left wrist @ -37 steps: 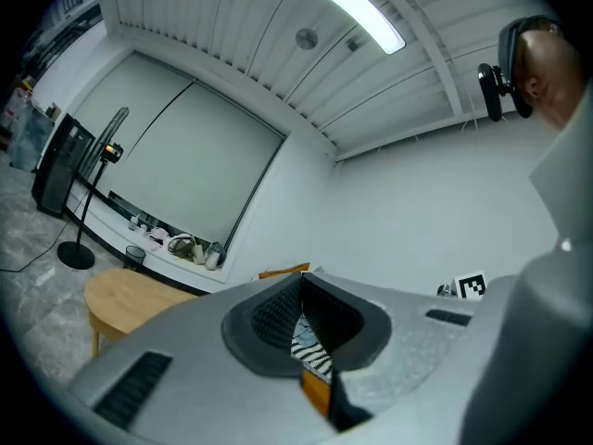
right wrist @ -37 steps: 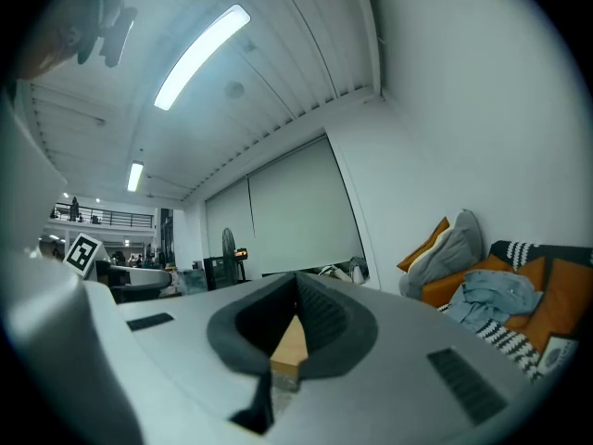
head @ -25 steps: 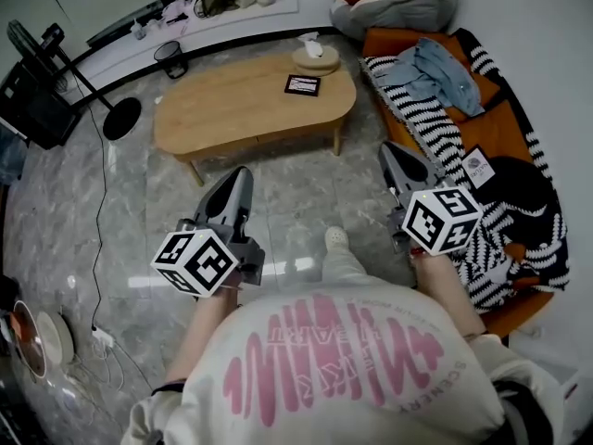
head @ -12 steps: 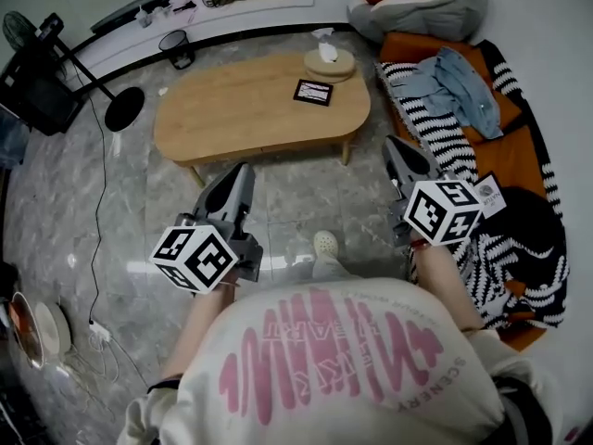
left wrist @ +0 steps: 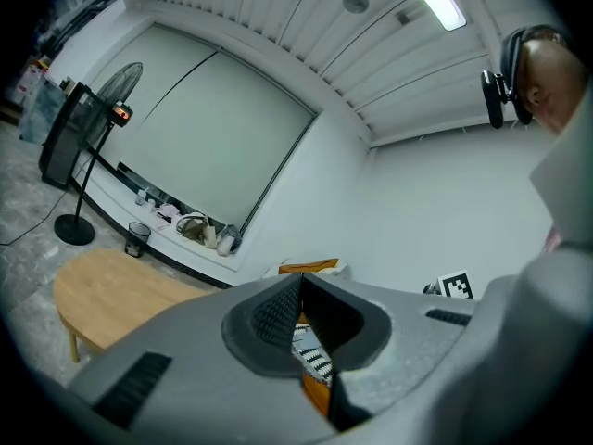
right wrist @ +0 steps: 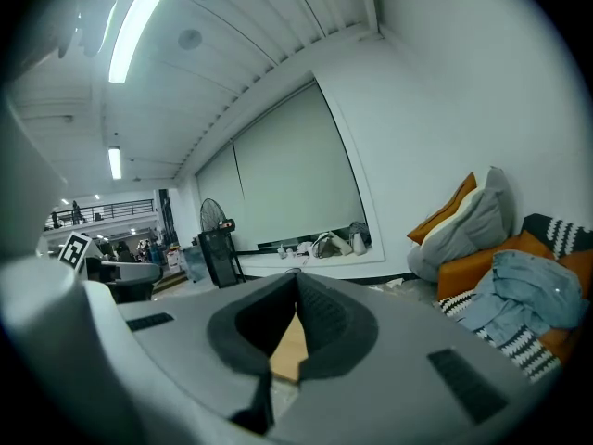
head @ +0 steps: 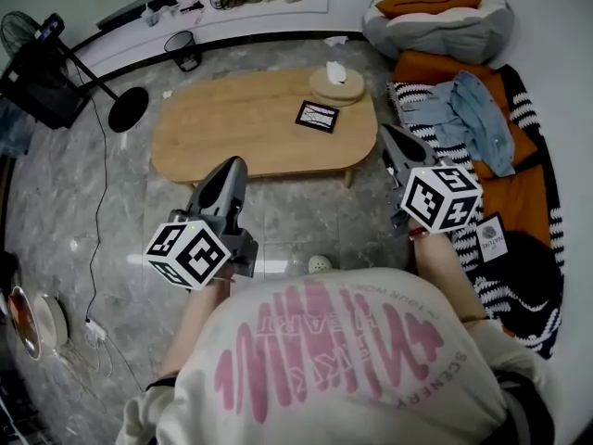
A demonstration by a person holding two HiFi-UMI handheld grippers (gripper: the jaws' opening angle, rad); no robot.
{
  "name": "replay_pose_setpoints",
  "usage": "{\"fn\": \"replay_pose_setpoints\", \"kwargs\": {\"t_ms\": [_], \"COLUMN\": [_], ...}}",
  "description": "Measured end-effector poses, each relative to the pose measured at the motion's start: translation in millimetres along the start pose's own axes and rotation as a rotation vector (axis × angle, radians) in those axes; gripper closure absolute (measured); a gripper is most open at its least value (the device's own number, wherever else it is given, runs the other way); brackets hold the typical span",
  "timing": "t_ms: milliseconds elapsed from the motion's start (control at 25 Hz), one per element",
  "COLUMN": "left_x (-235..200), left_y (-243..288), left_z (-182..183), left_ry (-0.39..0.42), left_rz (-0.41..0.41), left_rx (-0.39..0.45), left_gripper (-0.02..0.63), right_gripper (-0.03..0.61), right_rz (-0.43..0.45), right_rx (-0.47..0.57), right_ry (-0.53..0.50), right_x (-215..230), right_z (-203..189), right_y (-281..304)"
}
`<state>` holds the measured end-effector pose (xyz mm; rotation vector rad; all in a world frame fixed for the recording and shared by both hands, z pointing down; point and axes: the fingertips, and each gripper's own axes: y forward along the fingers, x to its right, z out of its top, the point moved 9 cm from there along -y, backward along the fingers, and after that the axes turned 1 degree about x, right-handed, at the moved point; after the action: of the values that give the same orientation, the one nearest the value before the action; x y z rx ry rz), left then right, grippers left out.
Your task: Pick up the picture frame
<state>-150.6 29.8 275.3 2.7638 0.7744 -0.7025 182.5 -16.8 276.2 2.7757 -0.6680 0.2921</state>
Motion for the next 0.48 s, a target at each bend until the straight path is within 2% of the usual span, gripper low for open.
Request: {"fn": "replay_pose_setpoints", "kwargs": {"t_ms": [200,480], "left_x": [-10.5,-23.4], "left_y": [25.4,41.2], "left_z": [1.8,1.6], "left_ry": [0.003,-0.008], "left_rz": [0.029,0.063], "left_rx": [0.007,-0.016], "left_gripper": [0.609,0.609], "right_gripper": [0.574,0.574], "right_rz": [0.030,0.025], "right_rx": [-0.008,-0.045], "right_ry": [0.010,0.060], "right_x": [21.4,39.3], "right_z": [4.0,-7.8], "right_y": [29.0,49.3]}}
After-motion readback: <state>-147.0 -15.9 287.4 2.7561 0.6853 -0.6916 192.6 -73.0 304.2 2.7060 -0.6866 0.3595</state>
